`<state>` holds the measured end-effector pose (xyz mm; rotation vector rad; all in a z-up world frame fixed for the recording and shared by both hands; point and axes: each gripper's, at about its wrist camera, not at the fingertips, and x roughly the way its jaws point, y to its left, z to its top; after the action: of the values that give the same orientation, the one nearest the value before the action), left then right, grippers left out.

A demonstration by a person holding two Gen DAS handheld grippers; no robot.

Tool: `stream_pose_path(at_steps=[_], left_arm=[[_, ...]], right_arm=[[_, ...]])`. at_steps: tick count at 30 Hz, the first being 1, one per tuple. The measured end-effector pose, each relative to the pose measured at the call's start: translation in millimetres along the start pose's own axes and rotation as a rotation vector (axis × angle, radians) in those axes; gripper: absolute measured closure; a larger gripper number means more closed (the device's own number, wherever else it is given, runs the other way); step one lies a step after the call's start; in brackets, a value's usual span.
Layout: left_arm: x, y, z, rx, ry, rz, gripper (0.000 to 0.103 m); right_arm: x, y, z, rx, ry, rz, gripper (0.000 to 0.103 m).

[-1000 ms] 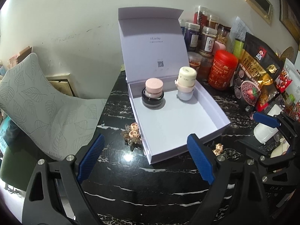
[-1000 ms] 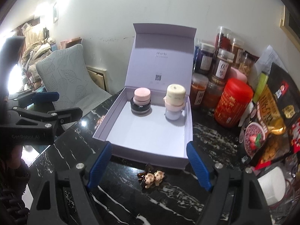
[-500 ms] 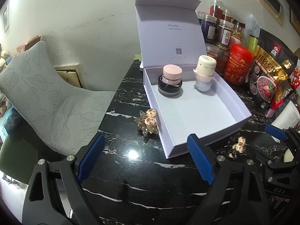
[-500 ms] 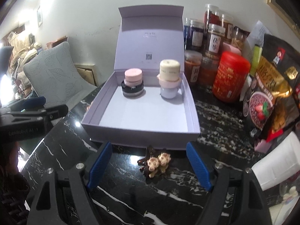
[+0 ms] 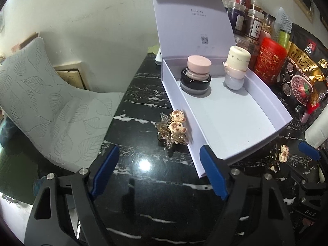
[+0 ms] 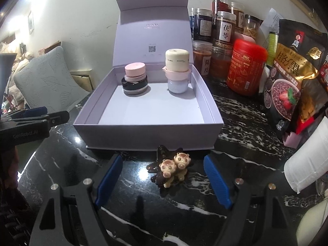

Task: Organize objects
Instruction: 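Grasp the clear bear hair clip with the left tool while the right tool grasps the brown bear clip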

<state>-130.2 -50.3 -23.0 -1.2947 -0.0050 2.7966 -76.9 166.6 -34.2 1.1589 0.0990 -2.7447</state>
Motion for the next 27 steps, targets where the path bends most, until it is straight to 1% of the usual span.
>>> stream_pose_path(at_steps=[3,6,9,15,18,21,26,27], left_arm=[[11,2,3,-0.007,0.013,-0.038,0.023],[22,3,8,0.002,0.023,-0.033,0.024],[28,5,13,0.002,0.010,-0.034,0.024],[40,7,18,0.038,0.015,-0.014,0.024],[48,10,16,0.023,0.033,-0.035,0.025],[52,15,16,0.003,0.024,-0.062,0.025],[58,16,21,-0.001,0.013,-0.068,0.026],[59,16,22,-0.002,0.010,-0.069,0.028]], right_arm=[[7,-3,-1,0.012,0.009,-0.009,0.021],[15,-6,0,0.025,0.022,-0.021,0.021],[22,-5,1,0.017,0.032,-0.026,0.021],[31,-4,4,0.012,0.038,-0.011,0.021],[33,-3,5,0.006,0.037,-0.013,0.021],[36,-3,5,0.006,0.044,-0.019,0.021],[40,-4,3,0.009,0.052,-0.027,0.021],[40,-4,3,0.009,0.054,-0.028,0.021]])
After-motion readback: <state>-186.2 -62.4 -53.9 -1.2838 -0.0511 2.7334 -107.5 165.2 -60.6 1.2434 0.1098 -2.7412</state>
